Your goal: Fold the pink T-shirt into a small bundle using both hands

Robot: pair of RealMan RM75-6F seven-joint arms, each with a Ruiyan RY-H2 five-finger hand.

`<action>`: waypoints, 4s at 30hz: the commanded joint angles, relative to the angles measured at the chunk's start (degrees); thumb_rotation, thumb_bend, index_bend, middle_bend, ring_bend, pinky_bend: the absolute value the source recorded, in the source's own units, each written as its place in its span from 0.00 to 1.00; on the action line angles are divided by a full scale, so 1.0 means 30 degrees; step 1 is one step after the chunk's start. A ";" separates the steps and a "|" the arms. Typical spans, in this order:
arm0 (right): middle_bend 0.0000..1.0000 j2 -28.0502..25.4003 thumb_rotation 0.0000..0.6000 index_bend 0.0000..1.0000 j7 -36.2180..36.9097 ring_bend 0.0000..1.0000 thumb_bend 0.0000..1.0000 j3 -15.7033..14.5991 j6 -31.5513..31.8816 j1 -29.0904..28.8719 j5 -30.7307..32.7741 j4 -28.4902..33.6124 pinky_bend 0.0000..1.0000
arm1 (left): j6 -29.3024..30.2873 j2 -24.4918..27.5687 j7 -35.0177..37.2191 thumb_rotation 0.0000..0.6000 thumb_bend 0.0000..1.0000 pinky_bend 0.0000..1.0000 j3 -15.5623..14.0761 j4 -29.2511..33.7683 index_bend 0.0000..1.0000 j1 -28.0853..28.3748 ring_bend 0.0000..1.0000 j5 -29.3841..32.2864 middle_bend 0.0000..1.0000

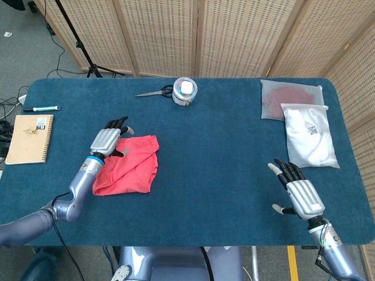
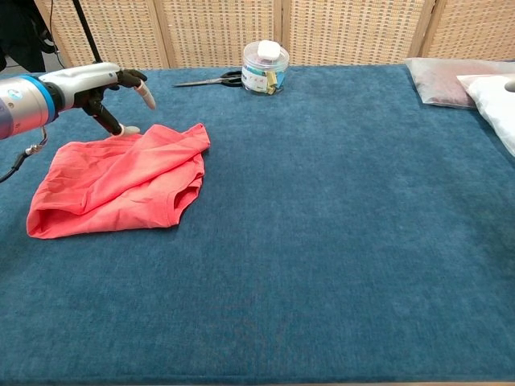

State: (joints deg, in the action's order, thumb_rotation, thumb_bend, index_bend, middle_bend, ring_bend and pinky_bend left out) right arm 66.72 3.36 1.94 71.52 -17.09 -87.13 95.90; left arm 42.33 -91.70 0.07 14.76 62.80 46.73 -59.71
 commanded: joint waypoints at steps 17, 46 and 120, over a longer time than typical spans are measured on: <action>0.00 0.0089 1.00 0.00 0.0092 0.00 0.00 0.0112 -0.0327 -0.0119 0.0415 -0.0257 0.00 | -0.2554 -0.1974 -0.1858 1.00 0.35 0.00 0.0461 -0.3941 0.38 0.2151 0.00 0.2675 0.00; 0.00 0.0080 1.00 0.00 0.0334 0.00 0.00 0.0168 -0.0553 -0.0202 0.0662 -0.0407 0.00 | -0.0556 -0.1563 -0.1768 1.00 0.44 0.00 0.0010 -0.2307 0.75 0.1362 0.00 0.1048 0.00; 0.00 -0.0126 1.00 0.00 -0.0201 0.00 0.00 -0.0115 -0.0723 -0.0182 0.0476 0.0144 0.00 | 0.4336 -0.1209 -0.1885 1.00 0.08 0.00 -0.1833 0.2785 0.00 -0.0721 0.00 -0.3478 0.00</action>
State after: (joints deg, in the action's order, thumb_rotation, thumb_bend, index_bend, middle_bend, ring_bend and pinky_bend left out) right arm 66.34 2.77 1.59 69.34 -17.63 -85.70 96.34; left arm 55.90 -94.21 -5.00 9.04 72.25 44.15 -70.44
